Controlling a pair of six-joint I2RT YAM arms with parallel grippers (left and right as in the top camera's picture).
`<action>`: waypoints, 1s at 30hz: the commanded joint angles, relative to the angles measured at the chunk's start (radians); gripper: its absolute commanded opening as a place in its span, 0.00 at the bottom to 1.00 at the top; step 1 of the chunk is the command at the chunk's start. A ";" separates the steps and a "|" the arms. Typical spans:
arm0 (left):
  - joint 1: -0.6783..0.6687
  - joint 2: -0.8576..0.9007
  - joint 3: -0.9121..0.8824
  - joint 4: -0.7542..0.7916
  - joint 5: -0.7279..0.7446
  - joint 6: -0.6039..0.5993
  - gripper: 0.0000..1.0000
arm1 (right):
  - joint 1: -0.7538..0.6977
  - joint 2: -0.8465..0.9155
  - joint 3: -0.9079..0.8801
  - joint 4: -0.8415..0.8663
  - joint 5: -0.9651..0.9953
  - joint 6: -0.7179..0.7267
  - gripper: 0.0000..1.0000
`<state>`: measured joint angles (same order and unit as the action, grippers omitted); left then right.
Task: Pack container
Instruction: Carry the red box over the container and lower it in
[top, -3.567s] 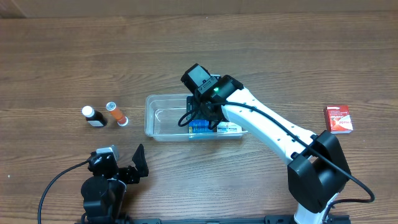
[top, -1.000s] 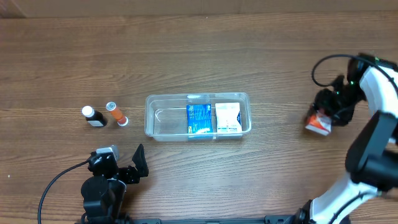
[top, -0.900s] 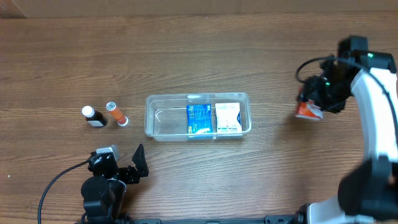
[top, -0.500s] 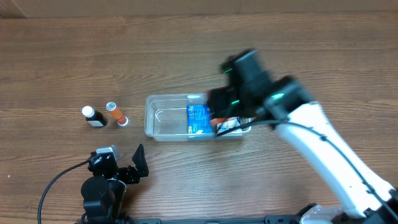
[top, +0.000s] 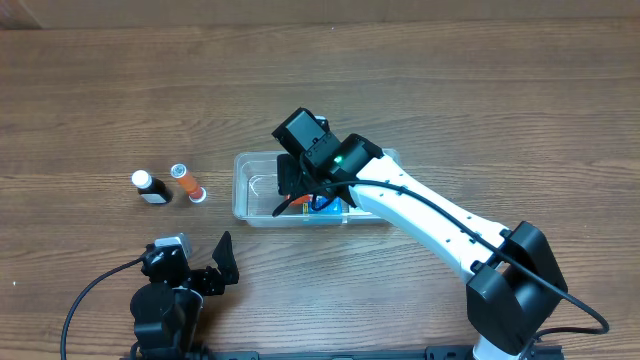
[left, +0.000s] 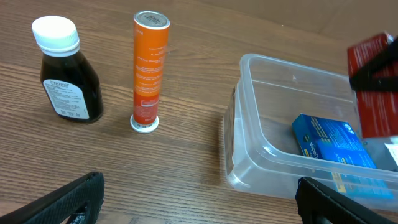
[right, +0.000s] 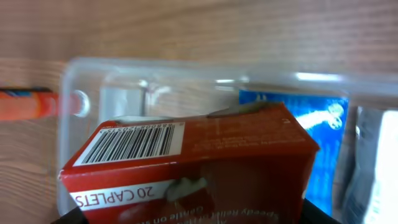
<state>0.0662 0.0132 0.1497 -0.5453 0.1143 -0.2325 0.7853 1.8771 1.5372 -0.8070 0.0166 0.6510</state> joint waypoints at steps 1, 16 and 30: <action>0.006 -0.009 -0.003 0.003 -0.013 0.012 1.00 | -0.001 -0.013 0.011 0.020 0.015 0.009 0.54; 0.006 -0.009 -0.003 0.003 -0.013 0.012 1.00 | 0.000 0.022 0.005 0.055 -0.071 0.084 0.58; 0.006 -0.009 -0.003 0.003 -0.014 0.012 1.00 | 0.000 0.082 0.005 0.063 -0.135 0.078 0.71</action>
<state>0.0662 0.0132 0.1497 -0.5457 0.1146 -0.2325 0.7853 1.9667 1.5372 -0.7513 -0.0906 0.7334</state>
